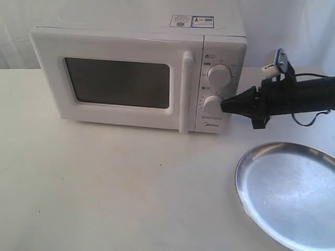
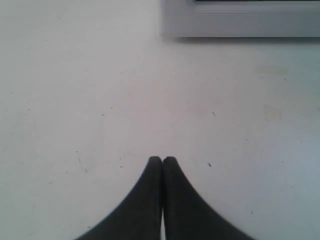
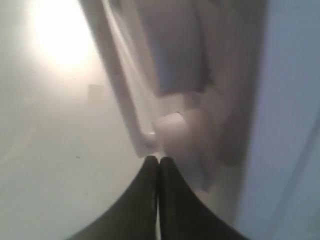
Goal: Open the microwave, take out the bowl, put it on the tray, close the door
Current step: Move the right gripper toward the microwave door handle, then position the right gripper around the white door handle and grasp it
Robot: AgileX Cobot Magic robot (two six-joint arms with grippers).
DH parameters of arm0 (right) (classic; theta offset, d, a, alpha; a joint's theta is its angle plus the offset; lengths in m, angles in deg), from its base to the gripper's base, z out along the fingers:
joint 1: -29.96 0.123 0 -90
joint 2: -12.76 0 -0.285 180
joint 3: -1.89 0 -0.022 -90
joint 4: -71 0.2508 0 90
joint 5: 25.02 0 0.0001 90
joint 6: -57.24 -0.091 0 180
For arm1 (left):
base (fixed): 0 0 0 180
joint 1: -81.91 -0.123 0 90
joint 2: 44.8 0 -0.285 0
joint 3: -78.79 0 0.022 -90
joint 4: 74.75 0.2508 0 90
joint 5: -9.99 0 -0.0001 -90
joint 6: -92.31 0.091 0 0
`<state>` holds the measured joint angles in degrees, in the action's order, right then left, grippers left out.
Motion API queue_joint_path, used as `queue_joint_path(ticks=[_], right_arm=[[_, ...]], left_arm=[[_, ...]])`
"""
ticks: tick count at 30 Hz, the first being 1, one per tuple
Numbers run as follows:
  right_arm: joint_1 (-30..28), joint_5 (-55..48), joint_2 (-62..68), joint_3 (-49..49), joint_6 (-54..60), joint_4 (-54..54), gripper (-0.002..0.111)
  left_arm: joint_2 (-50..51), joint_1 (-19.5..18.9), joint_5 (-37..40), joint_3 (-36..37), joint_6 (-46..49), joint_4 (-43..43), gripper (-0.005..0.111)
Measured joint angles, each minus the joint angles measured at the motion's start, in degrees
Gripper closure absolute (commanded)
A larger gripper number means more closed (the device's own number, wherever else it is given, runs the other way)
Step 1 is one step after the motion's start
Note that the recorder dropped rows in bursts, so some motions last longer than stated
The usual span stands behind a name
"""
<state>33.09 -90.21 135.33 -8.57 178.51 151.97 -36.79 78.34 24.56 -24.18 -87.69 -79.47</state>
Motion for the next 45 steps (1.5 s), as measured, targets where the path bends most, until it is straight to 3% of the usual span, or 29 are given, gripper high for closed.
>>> queue_joint_path(ticks=[7,12,19,22,24,25,26,31,38,45], right_arm=[[3.40,-4.03,-5.79,0.00,-1.96,-10.59,0.108],[4.44,-4.16,-6.99,-0.68,-0.74,-3.63,0.108],[10.23,14.67,-4.31,-1.30,0.10,2.38,0.107],[10.42,14.66,-4.31,-1.30,0.10,2.51,0.090],[10.42,12.40,-4.22,-1.80,0.10,3.32,0.070],[10.42,11.14,-4.22,-2.02,0.10,3.76,0.055],[10.29,8.66,-4.19,-2.28,-0.11,4.17,0.051],[11.08,8.66,-2.91,-2.68,-0.67,7.15,0.053],[13.68,15.02,-3.49,-2.68,-1.12,7.40,0.066],[16.17,24.80,-4.41,-2.68,-0.17,3.11,0.067]], left_arm=[[0.00,0.00,0.00,0.00,0.00,0.00,0.107],[0.00,0.00,0.00,0.00,0.00,0.00,0.107],[0.00,0.00,0.00,0.00,0.00,0.00,0.107],[0.00,0.00,0.00,0.00,0.00,0.00,0.107],[0.00,0.00,0.00,0.00,0.00,0.00,0.107],[0.00,0.00,0.00,0.00,0.00,0.00,0.107],[0.00,0.00,0.00,0.00,0.00,0.00,0.107],[0.00,0.00,0.00,0.00,0.00,0.00,0.107],[0.00,0.00,0.00,0.00,0.00,0.00,0.107],[0.00,0.00,0.00,0.00,0.00,0.00,0.107]])
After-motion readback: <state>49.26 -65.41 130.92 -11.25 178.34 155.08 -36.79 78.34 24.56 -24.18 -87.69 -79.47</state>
